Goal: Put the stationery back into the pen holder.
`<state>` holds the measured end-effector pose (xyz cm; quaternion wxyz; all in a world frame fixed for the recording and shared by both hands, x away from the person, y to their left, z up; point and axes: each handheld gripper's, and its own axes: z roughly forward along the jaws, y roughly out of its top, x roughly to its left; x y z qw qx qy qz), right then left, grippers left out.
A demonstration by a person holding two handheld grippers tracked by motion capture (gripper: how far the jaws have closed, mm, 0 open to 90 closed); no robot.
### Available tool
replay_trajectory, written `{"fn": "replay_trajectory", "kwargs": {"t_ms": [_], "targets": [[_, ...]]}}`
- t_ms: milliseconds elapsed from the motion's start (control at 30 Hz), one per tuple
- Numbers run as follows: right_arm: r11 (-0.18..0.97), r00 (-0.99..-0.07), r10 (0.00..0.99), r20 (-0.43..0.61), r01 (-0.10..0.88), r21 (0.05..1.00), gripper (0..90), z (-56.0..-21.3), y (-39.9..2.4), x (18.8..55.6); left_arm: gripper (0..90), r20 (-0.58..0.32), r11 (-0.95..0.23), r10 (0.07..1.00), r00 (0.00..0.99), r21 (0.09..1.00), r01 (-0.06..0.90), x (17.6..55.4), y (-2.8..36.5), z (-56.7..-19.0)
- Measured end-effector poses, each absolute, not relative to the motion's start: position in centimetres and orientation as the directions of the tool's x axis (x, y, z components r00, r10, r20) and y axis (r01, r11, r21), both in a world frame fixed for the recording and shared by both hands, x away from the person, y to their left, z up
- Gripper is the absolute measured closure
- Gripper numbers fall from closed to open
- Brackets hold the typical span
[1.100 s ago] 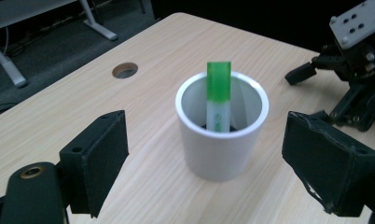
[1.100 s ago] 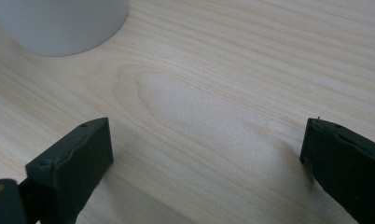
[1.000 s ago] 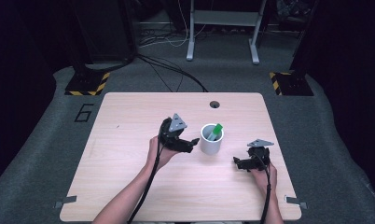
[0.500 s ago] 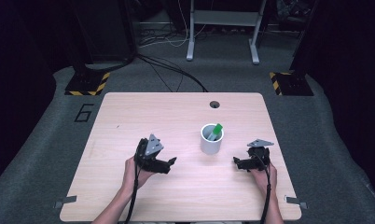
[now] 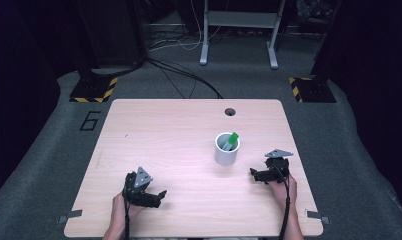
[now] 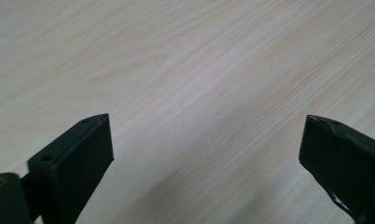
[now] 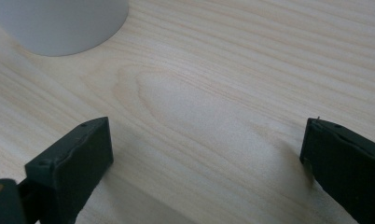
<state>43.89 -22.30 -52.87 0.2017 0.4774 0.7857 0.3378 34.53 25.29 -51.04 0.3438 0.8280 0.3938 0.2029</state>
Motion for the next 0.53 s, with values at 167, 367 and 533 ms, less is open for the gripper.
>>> {"fn": "replay_trajectory", "kwargs": {"t_ms": [167, 367, 533], "targets": [[0.317, -0.462, 0.887, 0.003, 0.613, 0.724, 2.0, -52.9, -22.3, 43.9, 0.1, 0.059, -0.456, 0.805, 0.590, 0.698, 0.552, 34.4, 26.4, -52.7], [0.309, -0.455, 0.891, 0.009, 0.619, 0.722, 2.0, -52.9, -22.2, 43.8, 0.0, 0.015, -0.405, 0.822, 0.570, 0.719, 0.565, 34.6, 26.9, -53.1], [0.315, -0.459, 0.888, 0.003, 0.614, 0.723, 2.0, -52.9, -22.3, 43.9, 0.0, 0.022, -0.410, 0.820, 0.571, 0.719, 0.561, 34.8, 26.9, -53.1]]}}
